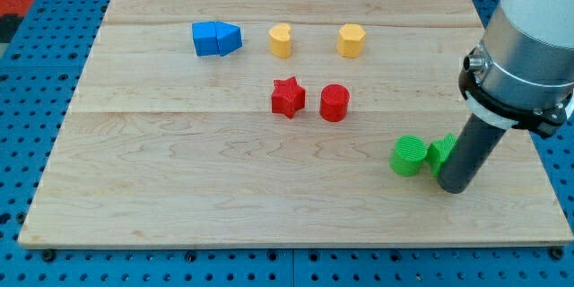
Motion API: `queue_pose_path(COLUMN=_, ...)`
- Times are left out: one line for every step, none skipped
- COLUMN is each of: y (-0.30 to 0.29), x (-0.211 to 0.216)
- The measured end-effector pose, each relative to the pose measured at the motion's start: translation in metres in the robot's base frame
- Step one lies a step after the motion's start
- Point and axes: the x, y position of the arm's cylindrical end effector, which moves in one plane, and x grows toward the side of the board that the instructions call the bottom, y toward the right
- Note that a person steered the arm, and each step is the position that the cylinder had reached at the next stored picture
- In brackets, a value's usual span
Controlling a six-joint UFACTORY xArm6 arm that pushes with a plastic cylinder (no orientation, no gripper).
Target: Separate green star and the green circle
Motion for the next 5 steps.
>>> queue_pose_path(y=0.000, x=-0.001)
queue_pose_path(y=0.000, x=-0.012)
queue_pose_path(y=0.000, x=-0.027)
queue_pose_path(y=0.000, x=-0.038)
queue_pose_path(y=0.001, x=-0.056)
